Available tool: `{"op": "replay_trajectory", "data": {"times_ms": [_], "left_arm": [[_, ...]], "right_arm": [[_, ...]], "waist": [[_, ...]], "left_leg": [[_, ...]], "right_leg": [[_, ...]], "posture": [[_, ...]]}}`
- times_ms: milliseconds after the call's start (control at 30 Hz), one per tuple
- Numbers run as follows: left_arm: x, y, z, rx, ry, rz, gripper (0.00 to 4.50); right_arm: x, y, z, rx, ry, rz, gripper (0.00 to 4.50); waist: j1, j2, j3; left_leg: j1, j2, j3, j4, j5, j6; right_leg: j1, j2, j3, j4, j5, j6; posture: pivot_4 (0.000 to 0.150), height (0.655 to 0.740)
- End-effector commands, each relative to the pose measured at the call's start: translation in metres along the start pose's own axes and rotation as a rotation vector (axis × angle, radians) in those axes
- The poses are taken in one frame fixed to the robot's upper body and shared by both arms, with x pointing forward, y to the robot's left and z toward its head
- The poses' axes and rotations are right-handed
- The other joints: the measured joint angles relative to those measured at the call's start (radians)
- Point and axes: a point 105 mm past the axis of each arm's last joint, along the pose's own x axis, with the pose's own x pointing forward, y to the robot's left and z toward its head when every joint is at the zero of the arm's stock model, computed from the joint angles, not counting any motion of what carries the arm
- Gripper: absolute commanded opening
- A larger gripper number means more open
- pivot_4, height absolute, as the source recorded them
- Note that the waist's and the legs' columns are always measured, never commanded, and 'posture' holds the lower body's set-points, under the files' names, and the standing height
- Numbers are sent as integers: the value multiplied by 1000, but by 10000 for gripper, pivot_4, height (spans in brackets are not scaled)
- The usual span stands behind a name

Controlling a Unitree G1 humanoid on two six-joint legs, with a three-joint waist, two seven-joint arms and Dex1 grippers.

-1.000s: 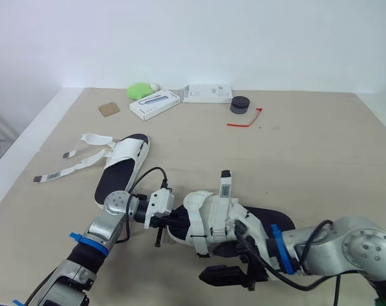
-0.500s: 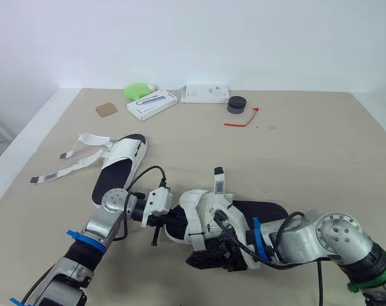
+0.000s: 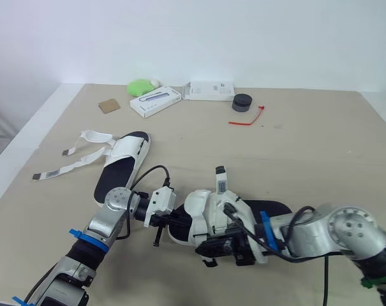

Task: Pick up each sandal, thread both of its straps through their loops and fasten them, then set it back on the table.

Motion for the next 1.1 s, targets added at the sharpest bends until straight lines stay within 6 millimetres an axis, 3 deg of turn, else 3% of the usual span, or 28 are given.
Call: {"op": "replay_trajectory", "data": {"times_ms": [33, 133, 200, 367, 600, 833, 867, 900, 967, 1033, 1100], "left_arm": [[13, -40, -64, -257, 178, -122, 0], [15, -39, -65, -257, 174, -116, 0], [15, -39, -65, -256, 172, -113, 0], [16, -38, -67, -257, 169, -100, 0], [16, -37, -69, -250, 168, -86, 0], [16, -36, -71, -242, 169, -79, 0], [16, -35, -72, -241, 168, -77, 0], [16, -35, -72, -240, 168, -75, 0], [16, -34, -72, -239, 168, -72, 0], [16, -34, -73, -239, 169, -69, 0], [15, -34, -73, -240, 169, -67, 0]], "right_arm": [[-23, 40, 18, -156, -78, 186, 1270], [-30, 51, 24, -193, -120, 252, 1270], [-31, 45, 33, -168, -167, 245, 1270], [-19, -14, 65, 51, -311, 16, 1270], [-11, -67, 52, 285, -323, -230, 1270], [-9, -73, 61, 319, -363, -279, 1270], [-8, -72, 61, 320, -363, -275, 7265], [-7, -72, 62, 320, -362, -276, 8973], [-6, -73, 63, 323, -357, -283, 19635], [-6, -74, 68, 331, -372, -282, 27037], [-8, -73, 75, 335, -401, -267, 27037]], "waist": [[0, -2, 1], [2, -1, 2], [3, -3, 4], [2, -4, 5], [0, -6, 3], [-1, -2, 0], [-1, -1, 0], [-1, -1, 0], [-2, 0, -1], [-2, 2, -3], [-1, 2, -3]], "left_leg": [[1, 0, 0, 0, 0, 0], [0, 0, -1, 0, 0, 0], [-1, -2, -1, 2, 0, 0], [-1, -3, -1, 4, 1, -2], [0, -4, -2, 4, 4, -6], [3, -3, -2, 3, 8, -1], [3, -3, -2, 3, 8, 0], [3, -2, -2, 3, 9, 2], [4, -2, -2, 2, 11, 4], [5, -2, -2, 1, 11, 5], [5, -2, -2, 1, 11, 5]], "right_leg": [[1, 0, -1, 0, 0, 0], [1, 0, -1, 0, 0, 0], [1, -2, -1, 0, -1, 1], [1, -3, -2, 1, 0, 2], [2, -3, -1, 3, 3, 4], [2, -2, 0, 4, 7, 4], [2, -1, 0, 4, 8, 4], [2, -1, 1, 4, 9, 4], [0, 0, 2, 4, 11, 4], [0, 0, 2, 4, 11, 4], [0, 0, 2, 4, 11, 3]], "posture": [[1500, 7400], [1500, 7400], [1500, 7400], [1500, 7400], [1500, 7400], [1500, 7400], [1500, 7400], [1500, 7400], [1500, 7400], [1500, 7400], [1500, 7400]]}}
